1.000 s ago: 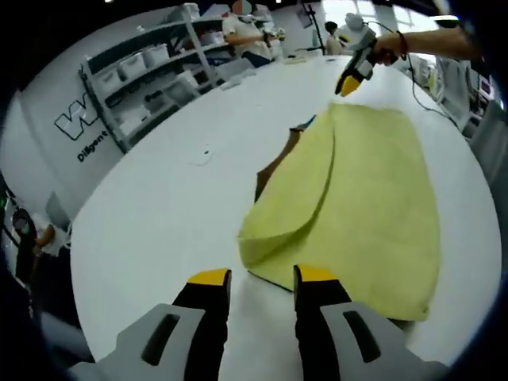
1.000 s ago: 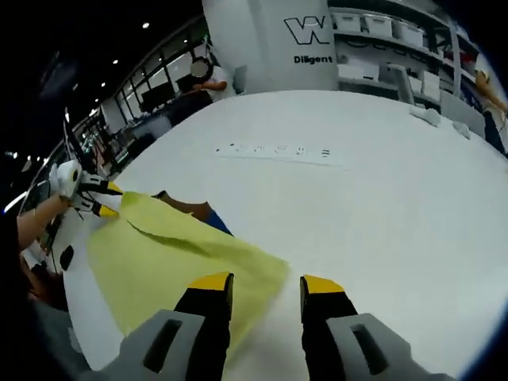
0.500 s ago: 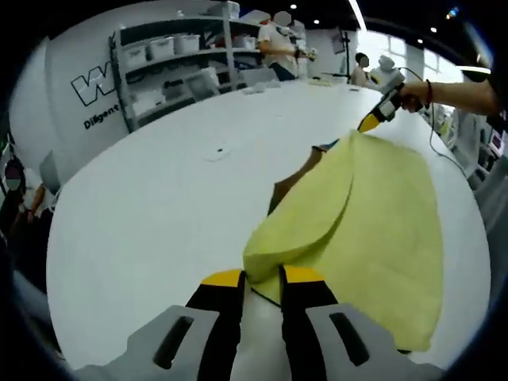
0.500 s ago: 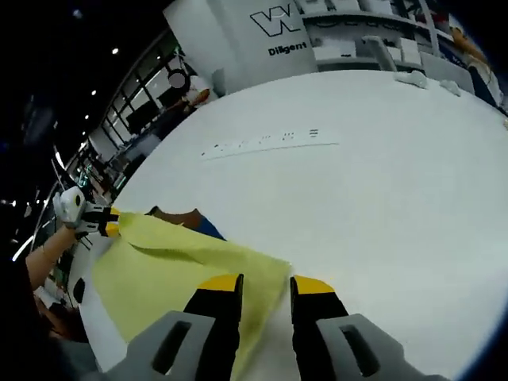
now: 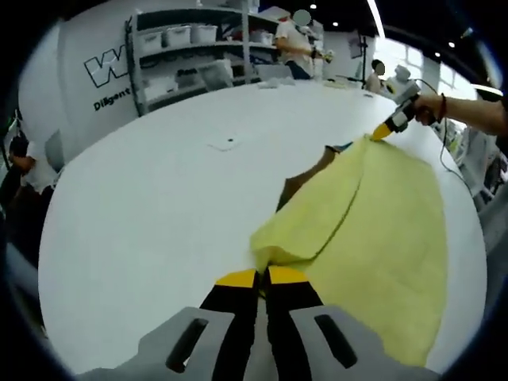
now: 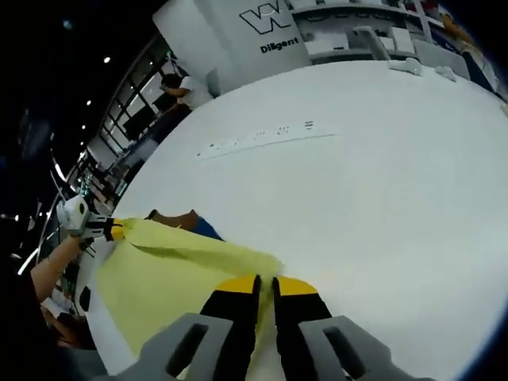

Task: Fold the garment on the visible template until the final outline fits inside the template.

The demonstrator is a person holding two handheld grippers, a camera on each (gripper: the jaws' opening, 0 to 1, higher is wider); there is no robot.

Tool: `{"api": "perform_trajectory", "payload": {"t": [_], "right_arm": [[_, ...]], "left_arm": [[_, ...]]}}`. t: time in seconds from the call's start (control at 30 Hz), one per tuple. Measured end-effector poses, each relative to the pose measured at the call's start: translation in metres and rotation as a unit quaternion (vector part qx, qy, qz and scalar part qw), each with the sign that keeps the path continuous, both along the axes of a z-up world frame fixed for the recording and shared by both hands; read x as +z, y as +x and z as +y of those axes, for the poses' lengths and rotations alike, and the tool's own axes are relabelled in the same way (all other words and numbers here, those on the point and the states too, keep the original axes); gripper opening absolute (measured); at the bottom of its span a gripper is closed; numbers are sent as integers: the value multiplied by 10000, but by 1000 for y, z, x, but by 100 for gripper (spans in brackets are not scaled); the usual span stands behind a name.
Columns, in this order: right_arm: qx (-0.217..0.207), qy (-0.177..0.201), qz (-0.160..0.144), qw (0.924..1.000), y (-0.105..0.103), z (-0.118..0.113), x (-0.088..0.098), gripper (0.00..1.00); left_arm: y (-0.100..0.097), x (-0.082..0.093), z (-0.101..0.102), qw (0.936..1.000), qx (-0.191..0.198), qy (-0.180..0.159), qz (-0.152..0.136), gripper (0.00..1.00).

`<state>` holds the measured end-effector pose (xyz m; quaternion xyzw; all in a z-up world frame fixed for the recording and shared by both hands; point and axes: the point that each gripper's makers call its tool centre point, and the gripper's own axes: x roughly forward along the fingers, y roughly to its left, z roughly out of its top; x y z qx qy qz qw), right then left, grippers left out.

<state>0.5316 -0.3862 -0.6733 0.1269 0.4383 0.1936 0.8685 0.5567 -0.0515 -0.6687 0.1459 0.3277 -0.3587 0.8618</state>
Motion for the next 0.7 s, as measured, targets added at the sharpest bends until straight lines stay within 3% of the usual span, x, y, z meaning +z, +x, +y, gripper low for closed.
{"api": "perform_trajectory", "payload": {"t": [0.27,0.57,0.7], "right_arm": [[61,-18,-220,9997,1,2,16,0],[212,-70,-469,9986,2,9,47,0],[214,-60,-604,9979,6,12,60,0]], "left_arm": [[-3,12,1,9998,150,-94,1,1],[-11,44,2,9982,220,-521,-187,1],[-11,50,11,9961,452,-724,-204,1]]}}
